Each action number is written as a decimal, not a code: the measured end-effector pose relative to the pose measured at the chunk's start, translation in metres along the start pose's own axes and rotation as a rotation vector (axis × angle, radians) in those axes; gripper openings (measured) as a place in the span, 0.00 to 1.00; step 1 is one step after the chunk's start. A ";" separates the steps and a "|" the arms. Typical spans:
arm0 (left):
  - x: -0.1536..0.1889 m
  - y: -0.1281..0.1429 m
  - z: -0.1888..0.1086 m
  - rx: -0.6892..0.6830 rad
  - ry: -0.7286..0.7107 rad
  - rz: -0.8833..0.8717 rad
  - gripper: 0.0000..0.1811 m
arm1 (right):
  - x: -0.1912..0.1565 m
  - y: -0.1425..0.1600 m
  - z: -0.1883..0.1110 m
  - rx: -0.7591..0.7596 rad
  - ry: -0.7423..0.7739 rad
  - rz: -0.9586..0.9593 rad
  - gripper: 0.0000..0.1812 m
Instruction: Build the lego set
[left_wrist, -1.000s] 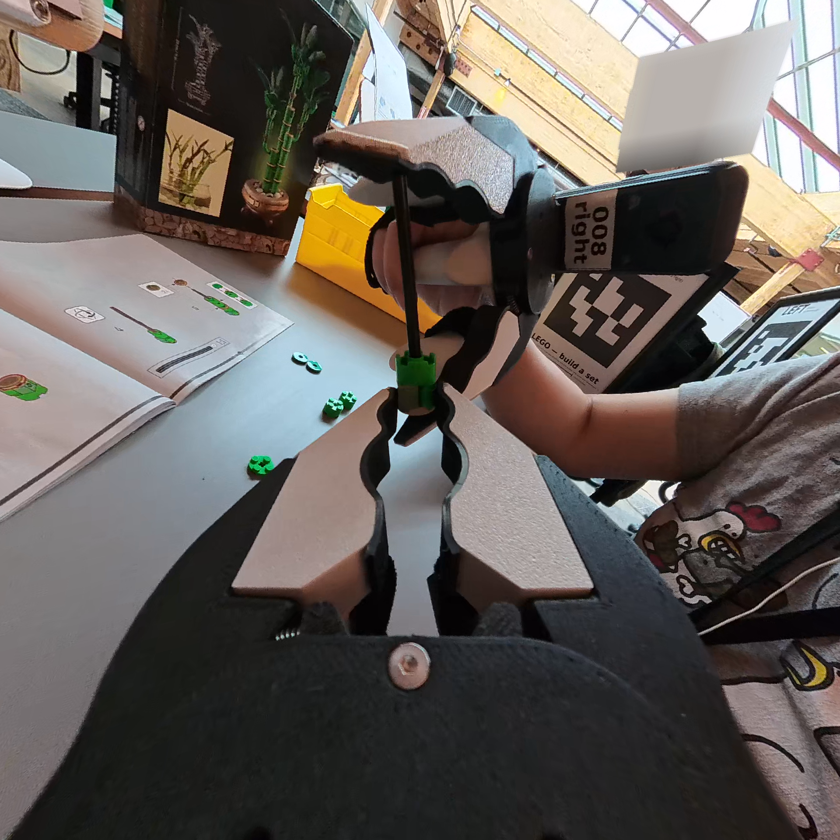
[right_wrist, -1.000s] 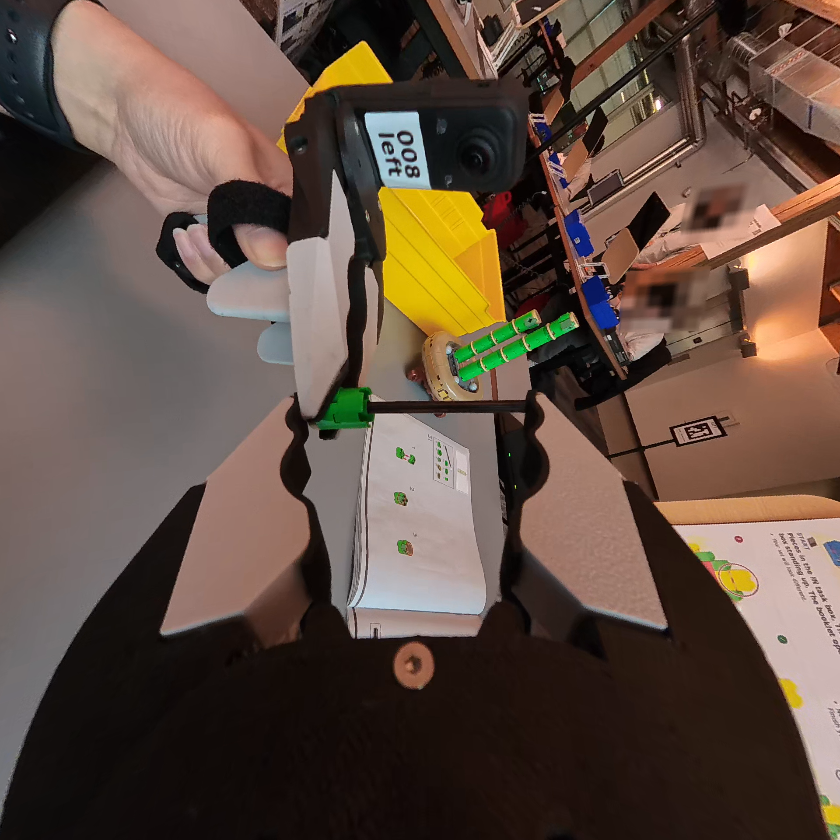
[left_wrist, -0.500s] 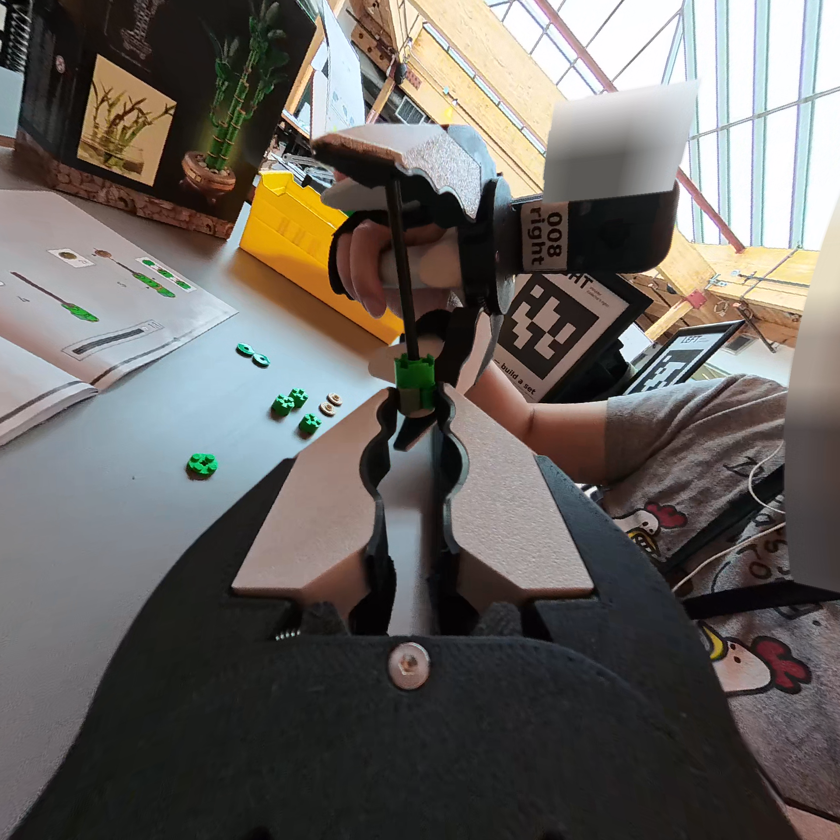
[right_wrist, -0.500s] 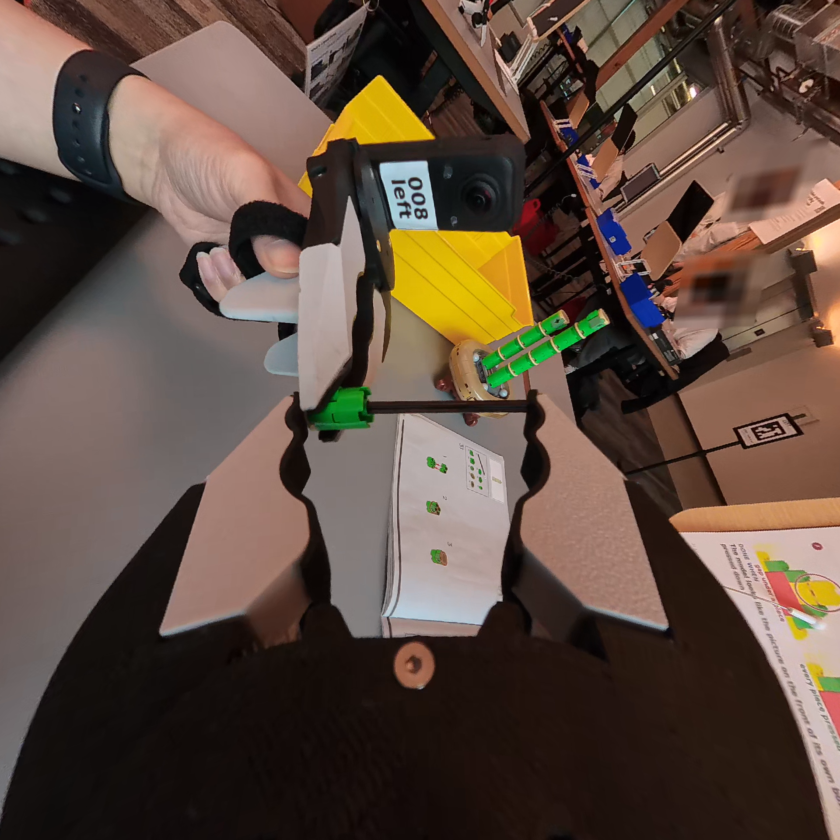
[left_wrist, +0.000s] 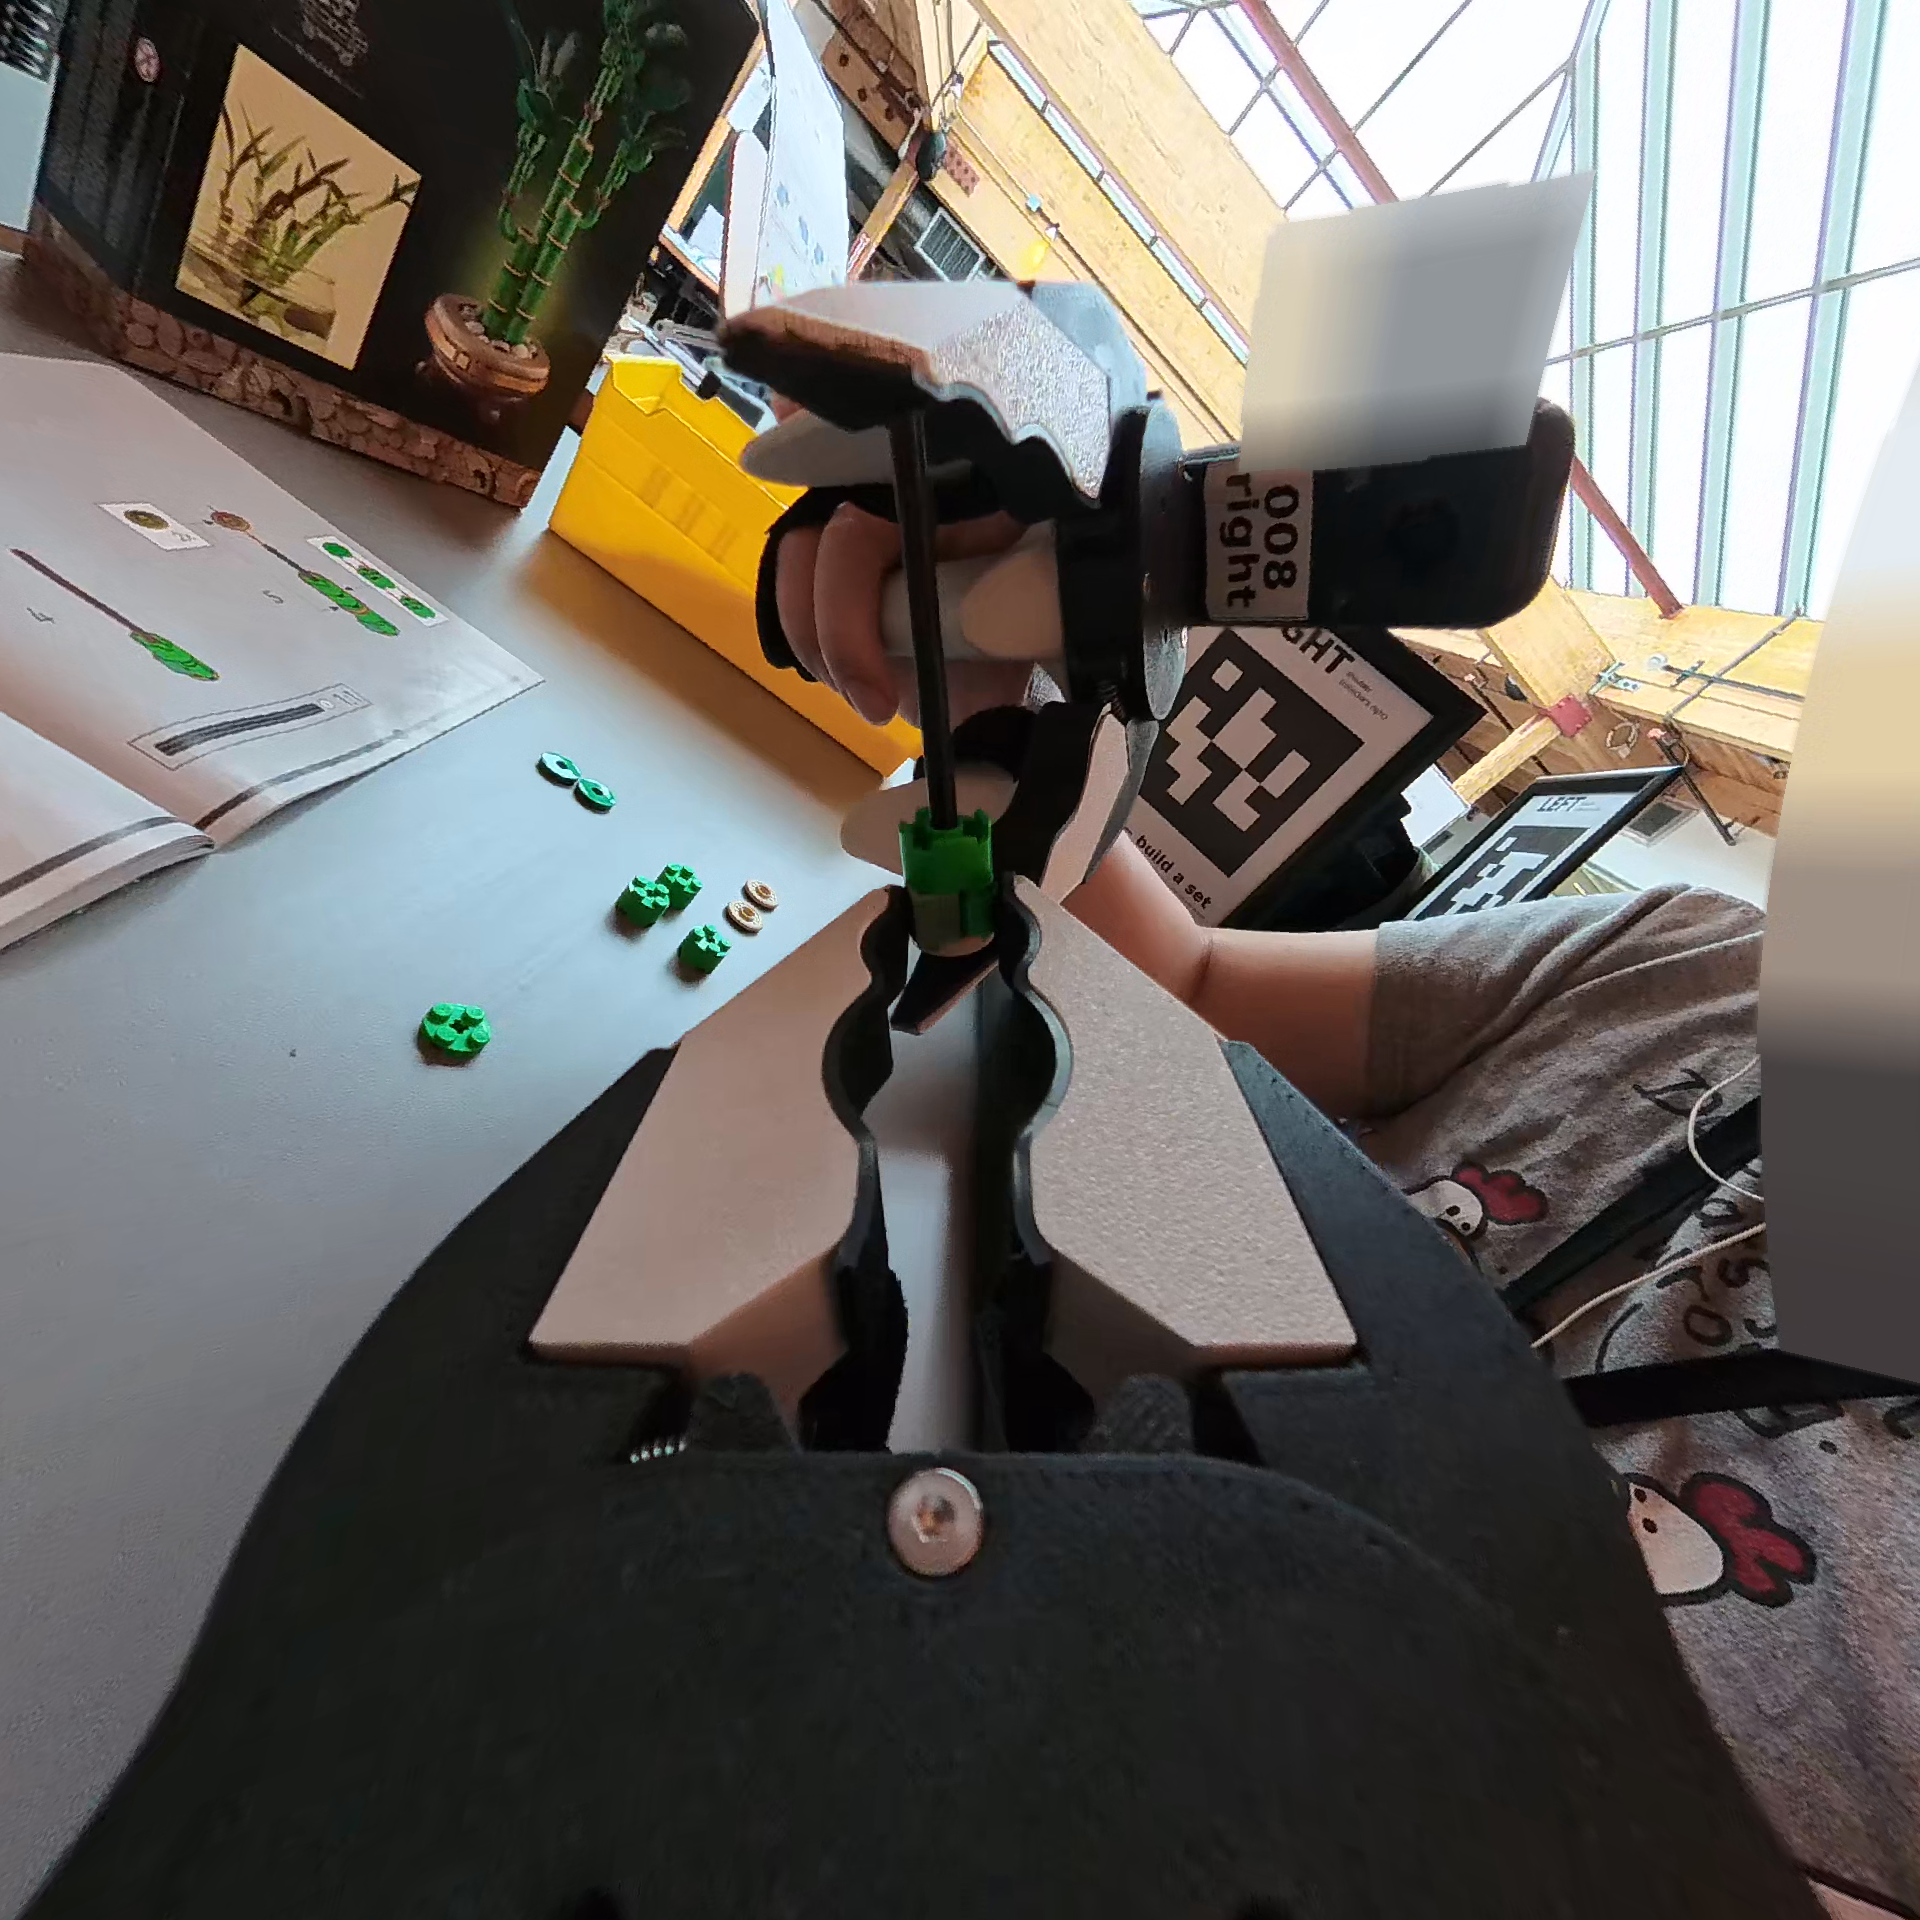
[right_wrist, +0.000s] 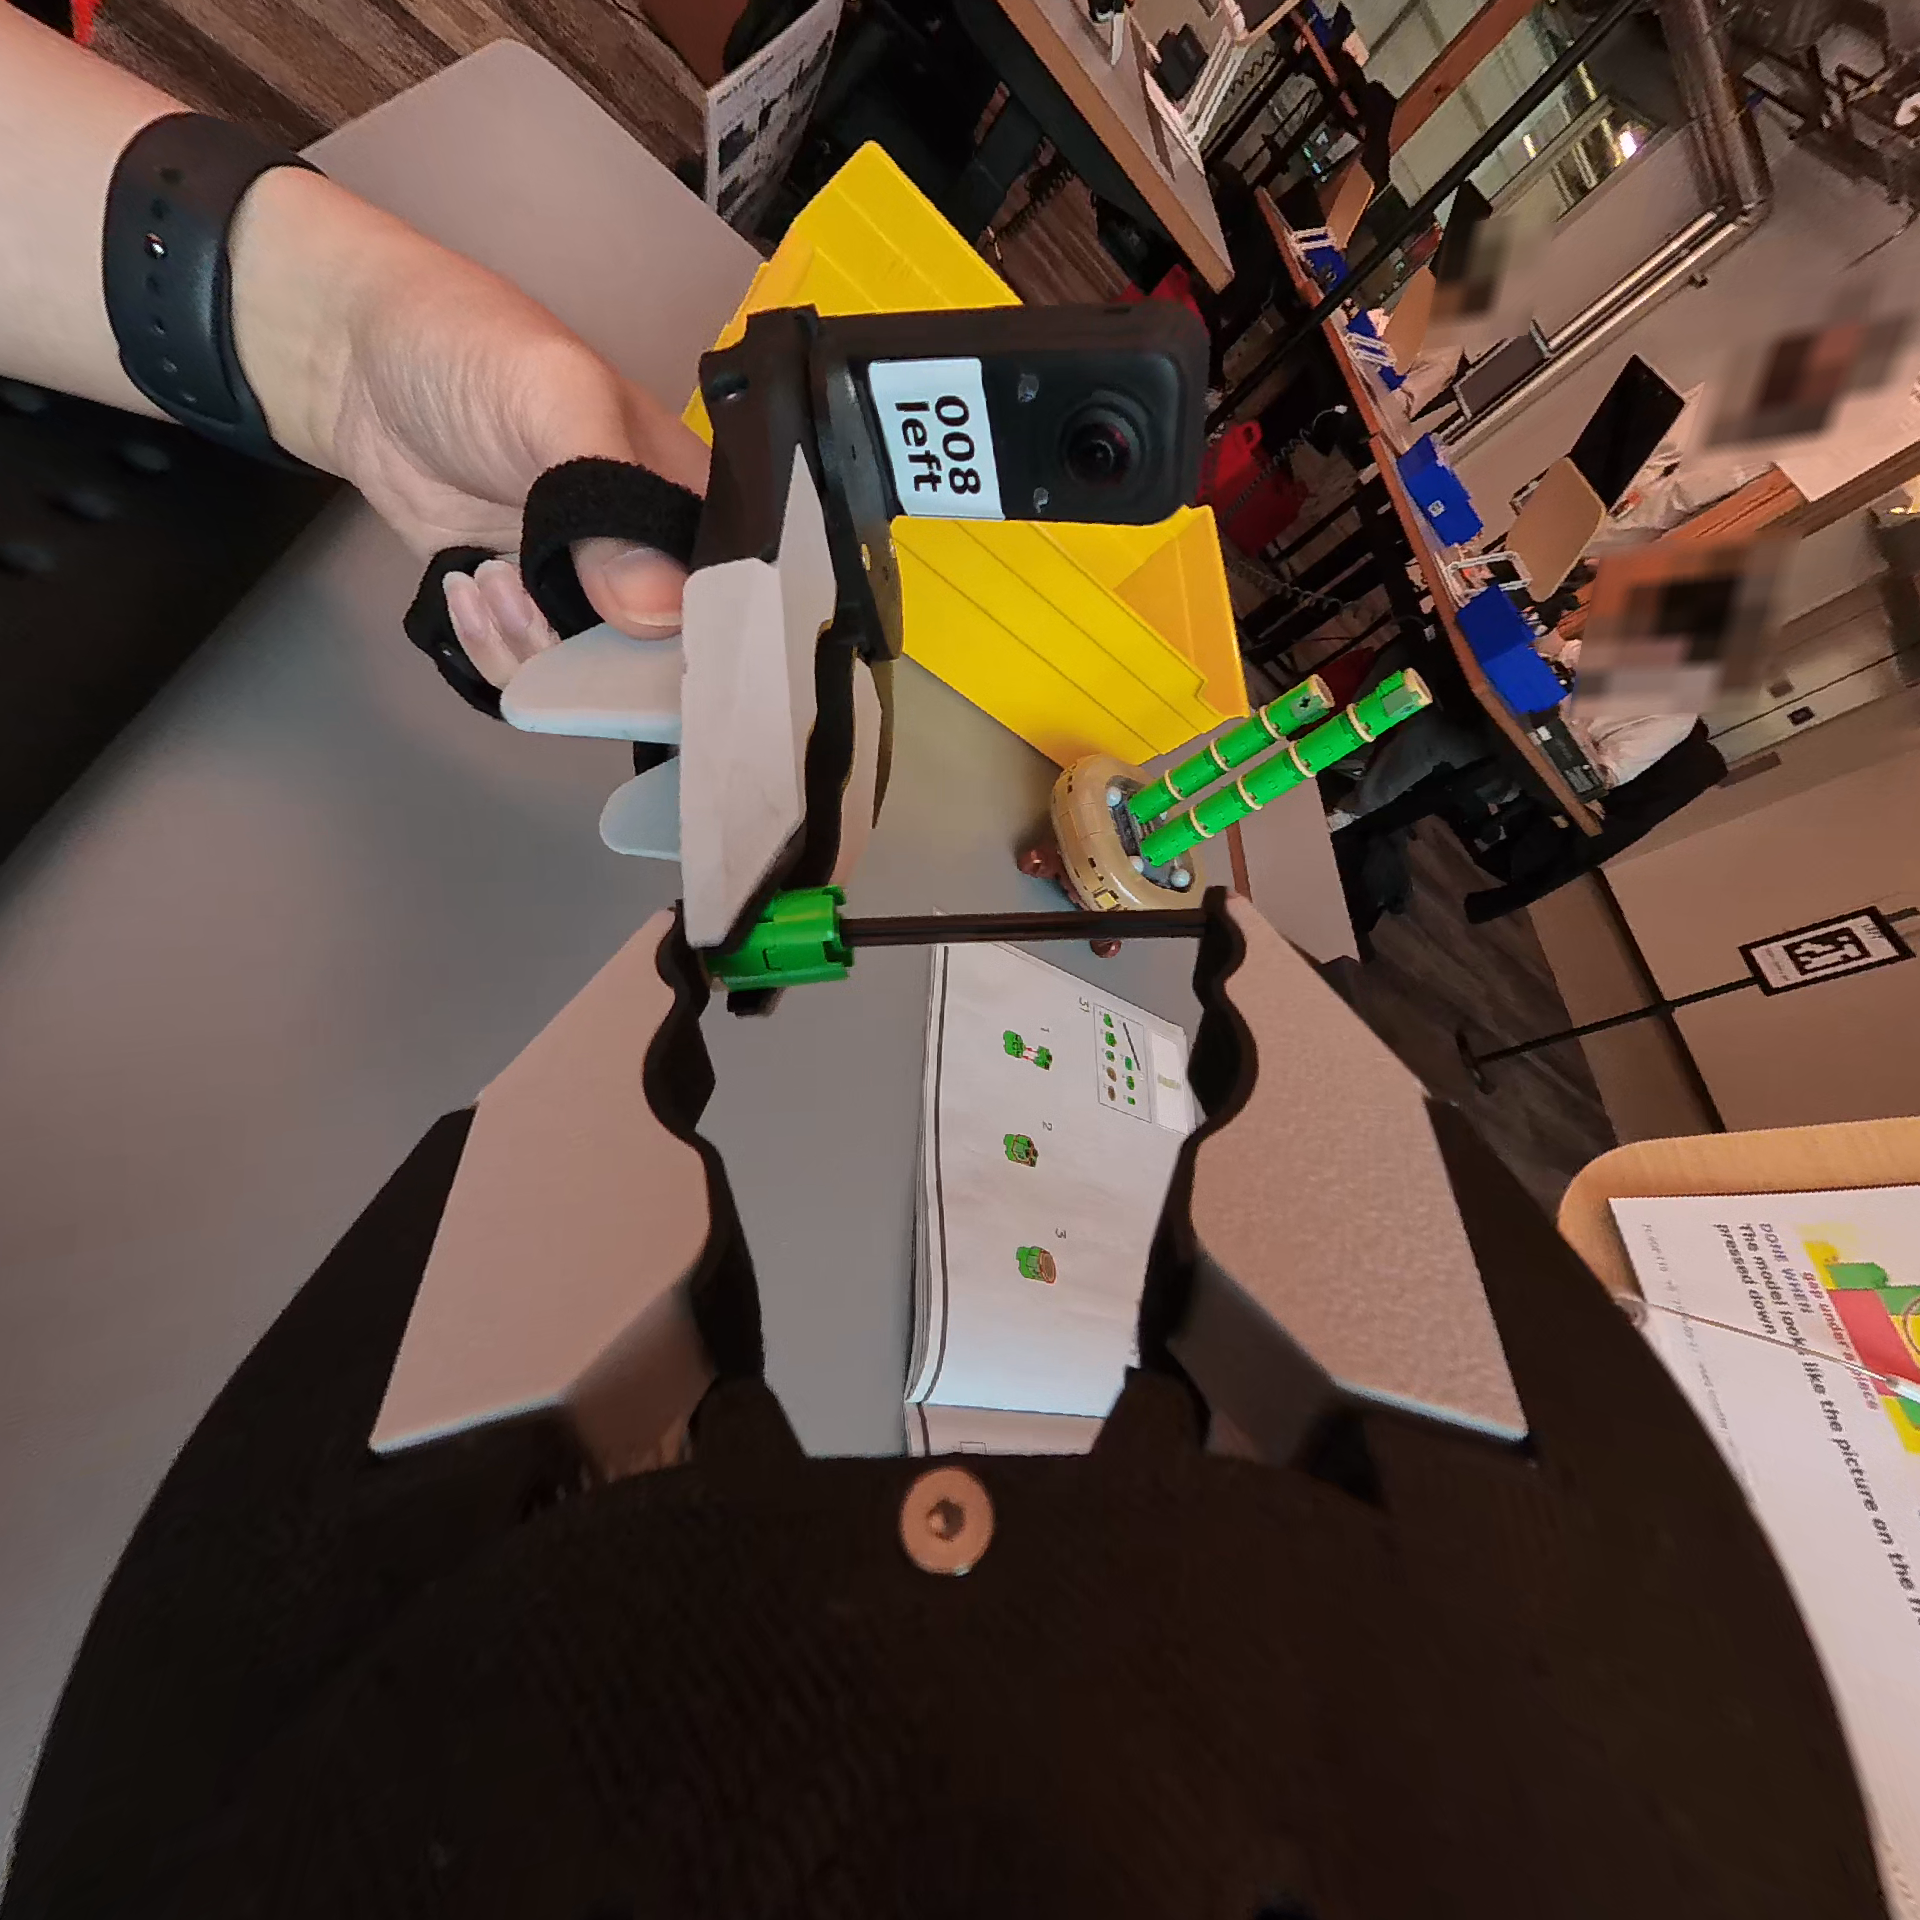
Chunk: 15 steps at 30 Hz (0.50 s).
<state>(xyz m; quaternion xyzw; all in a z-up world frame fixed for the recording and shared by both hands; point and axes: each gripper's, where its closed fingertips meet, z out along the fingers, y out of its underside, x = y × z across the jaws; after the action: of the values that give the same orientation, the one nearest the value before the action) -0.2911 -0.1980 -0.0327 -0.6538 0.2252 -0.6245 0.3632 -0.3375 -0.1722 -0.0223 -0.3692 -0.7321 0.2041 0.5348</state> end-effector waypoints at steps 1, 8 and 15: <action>0.000 0.000 0.000 0.000 -0.003 0.002 0.08 | 0.000 0.000 0.000 0.005 -0.001 0.002 0.52; -0.003 0.002 0.002 -0.012 -0.011 -0.005 0.08 | -0.003 0.005 0.000 0.000 -0.028 0.025 0.52; 0.004 -0.012 -0.002 0.083 0.054 -0.043 0.13 | 0.001 0.002 -0.001 0.018 -0.007 0.035 0.52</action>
<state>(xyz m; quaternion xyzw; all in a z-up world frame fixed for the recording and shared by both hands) -0.2943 -0.1935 -0.0213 -0.6256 0.1948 -0.6584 0.3704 -0.3359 -0.1701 -0.0223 -0.3766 -0.7254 0.2212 0.5320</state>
